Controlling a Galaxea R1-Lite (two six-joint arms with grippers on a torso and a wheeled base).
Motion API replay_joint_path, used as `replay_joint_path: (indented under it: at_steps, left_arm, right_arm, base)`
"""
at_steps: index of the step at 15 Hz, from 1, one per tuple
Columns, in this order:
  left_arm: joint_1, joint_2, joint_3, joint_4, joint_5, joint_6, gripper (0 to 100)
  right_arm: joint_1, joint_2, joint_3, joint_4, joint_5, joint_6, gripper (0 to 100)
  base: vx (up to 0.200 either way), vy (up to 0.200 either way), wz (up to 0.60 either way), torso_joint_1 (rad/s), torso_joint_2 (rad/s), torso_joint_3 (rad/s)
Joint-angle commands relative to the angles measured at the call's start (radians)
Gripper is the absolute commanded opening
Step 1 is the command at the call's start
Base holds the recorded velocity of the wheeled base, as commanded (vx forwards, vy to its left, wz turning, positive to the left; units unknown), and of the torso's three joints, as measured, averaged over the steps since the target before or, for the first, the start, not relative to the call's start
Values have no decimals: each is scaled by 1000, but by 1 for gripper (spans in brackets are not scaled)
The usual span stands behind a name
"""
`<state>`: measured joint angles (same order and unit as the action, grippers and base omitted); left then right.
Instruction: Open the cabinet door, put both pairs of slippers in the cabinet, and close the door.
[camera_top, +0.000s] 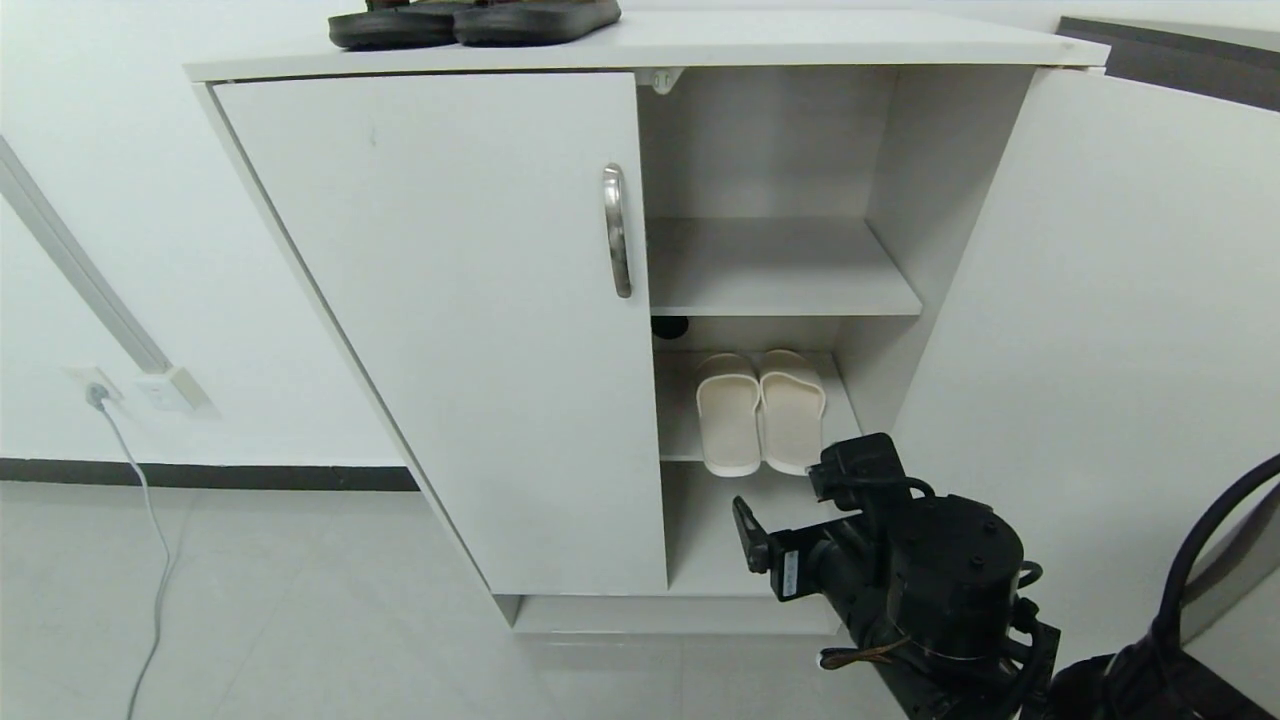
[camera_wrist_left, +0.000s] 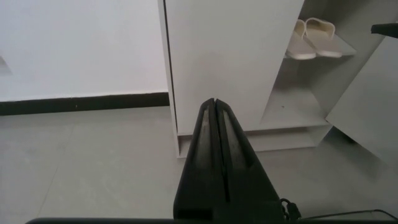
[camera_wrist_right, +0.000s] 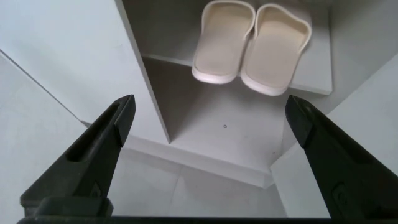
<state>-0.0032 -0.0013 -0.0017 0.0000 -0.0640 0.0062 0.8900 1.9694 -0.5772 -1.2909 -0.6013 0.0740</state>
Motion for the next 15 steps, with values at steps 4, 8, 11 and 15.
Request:
replay_joint_path:
  at_steps: [4,8,11,15]
  left_arm:
    - [0,1,0,0,0,1,0]
    - [0,1,0,0,0,0,0]
    - [0,1,0,0,0,-2,0]
    - [0,1,0,0,0,-2,0]
  right_arm:
    - [1,2,-1,-1,-17,0,100]
    - [1,3,0,-1,-17,1,100]
    - [1,6,-1,-1,-17,1,100]
    - [4,17,-6,-1,-20,0,100]
  base:
    - [0,0,0,1,-1,176]
    - [0,0,0,-1,3,130]
    - [0,0,0,1,2,24]
    - [0,0,0,0,0,0]
